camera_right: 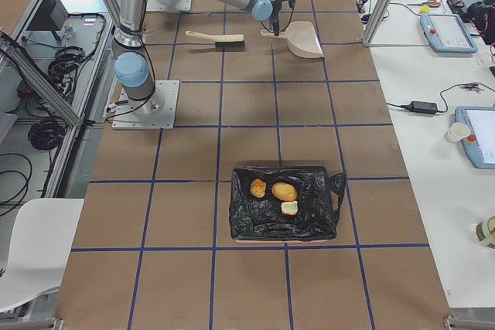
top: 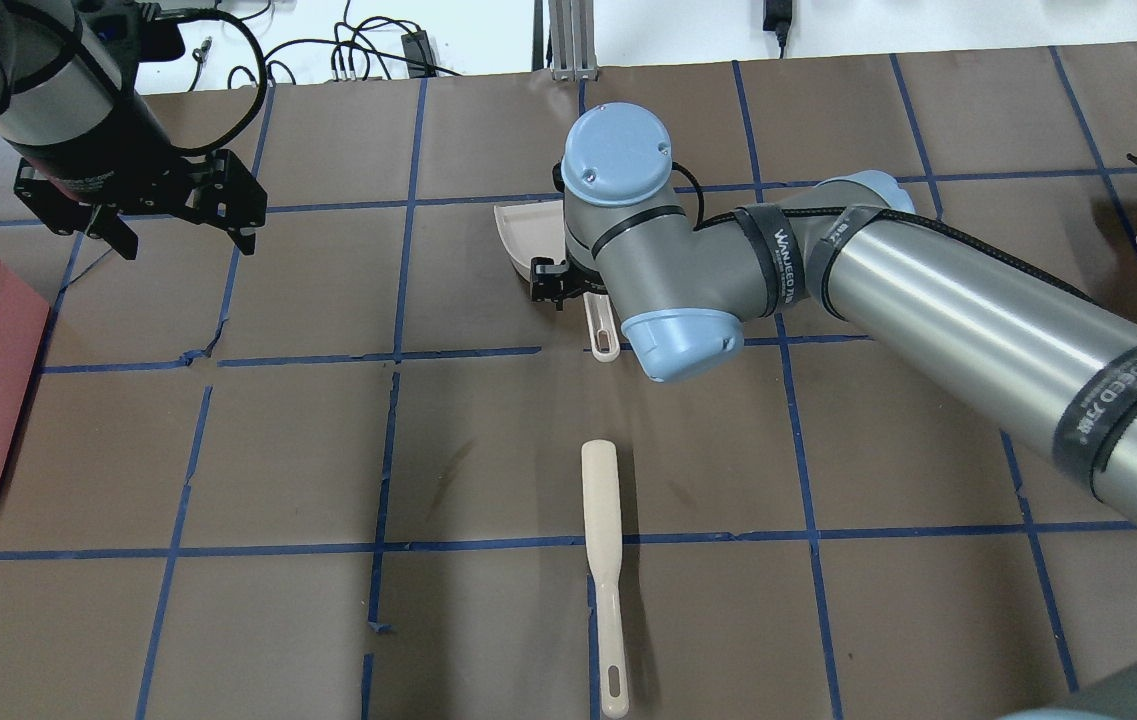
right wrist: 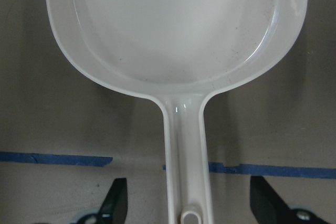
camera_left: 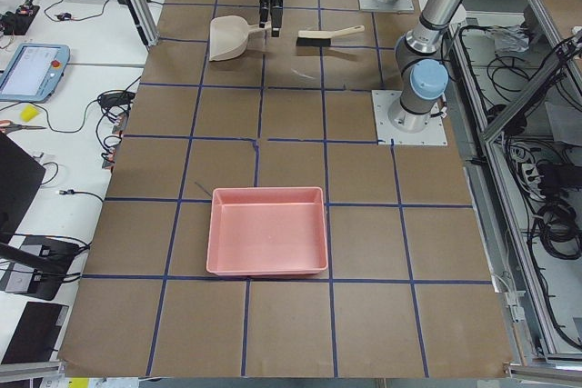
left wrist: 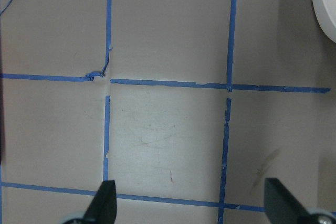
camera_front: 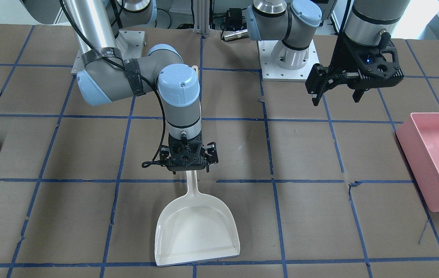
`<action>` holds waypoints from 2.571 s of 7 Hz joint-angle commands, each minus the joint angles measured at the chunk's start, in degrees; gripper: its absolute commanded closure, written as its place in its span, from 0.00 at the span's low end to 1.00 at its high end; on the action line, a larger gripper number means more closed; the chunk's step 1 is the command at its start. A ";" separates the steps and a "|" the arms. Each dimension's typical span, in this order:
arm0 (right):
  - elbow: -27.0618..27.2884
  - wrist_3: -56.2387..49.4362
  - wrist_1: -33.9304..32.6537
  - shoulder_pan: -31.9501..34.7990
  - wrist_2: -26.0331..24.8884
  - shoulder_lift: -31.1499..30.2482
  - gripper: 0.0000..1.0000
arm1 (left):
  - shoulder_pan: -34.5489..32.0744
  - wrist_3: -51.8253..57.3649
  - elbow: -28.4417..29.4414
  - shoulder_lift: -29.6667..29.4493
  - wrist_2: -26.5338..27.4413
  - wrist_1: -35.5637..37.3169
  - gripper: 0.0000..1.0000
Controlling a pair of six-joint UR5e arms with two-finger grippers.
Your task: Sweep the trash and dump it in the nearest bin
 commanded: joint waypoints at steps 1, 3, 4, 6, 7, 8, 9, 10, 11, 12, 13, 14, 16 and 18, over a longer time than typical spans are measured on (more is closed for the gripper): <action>-4.80 -0.78 8.26 -1.70 0.24 -3.38 0.00 | 0.00 0.01 -0.01 0.00 0.00 0.00 0.00; -9.65 -4.55 26.53 -9.13 1.02 -12.15 0.00 | 0.00 0.01 -0.01 0.00 0.00 0.00 0.00; -10.01 -9.35 33.58 -14.40 3.47 -16.72 0.00 | 0.00 0.01 -0.01 -0.09 0.00 0.00 0.00; -9.67 -14.58 43.11 -19.36 4.20 -24.38 0.00 | 0.00 0.01 -0.01 -0.09 0.00 0.00 0.00; -9.06 -13.72 43.58 -19.20 4.02 -25.20 0.00 | 0.00 0.01 -0.01 -0.18 0.00 0.00 0.00; -8.61 -13.62 42.27 -19.12 4.02 -25.38 0.00 | 0.00 0.01 -0.01 -0.18 0.00 0.00 0.00; -8.52 -13.79 42.52 -18.94 3.93 -25.55 0.00 | 0.00 0.10 -0.01 -0.18 0.00 0.00 0.00; -8.35 -13.80 42.53 -18.94 3.84 -25.47 0.00 | 0.00 0.10 -0.01 -0.18 0.00 0.00 0.00; -8.35 -13.71 42.18 -18.94 0.19 -25.38 0.00 | 0.00 0.10 -0.01 -0.18 0.00 -0.08 0.00; -8.35 -13.53 42.17 -18.94 -2.46 -25.38 0.00 | 0.00 0.10 -0.01 -0.18 0.00 -0.08 0.00; -8.26 -13.53 42.26 -18.94 -1.96 -25.38 0.00 | 0.00 0.10 -0.01 -0.18 0.08 -0.08 0.00; -8.17 -13.97 42.17 -19.11 -1.44 -25.12 0.00 | 0.00 0.01 -0.01 -0.18 0.00 -0.08 0.00; -8.17 -14.32 42.26 -19.11 -0.73 -25.03 0.00 | -0.52 -0.08 0.08 -0.35 -3.13 -0.08 0.00; -8.26 -14.50 42.17 -19.20 -0.37 -25.03 0.00 | -0.79 -0.08 0.17 -0.45 -6.77 -0.08 0.00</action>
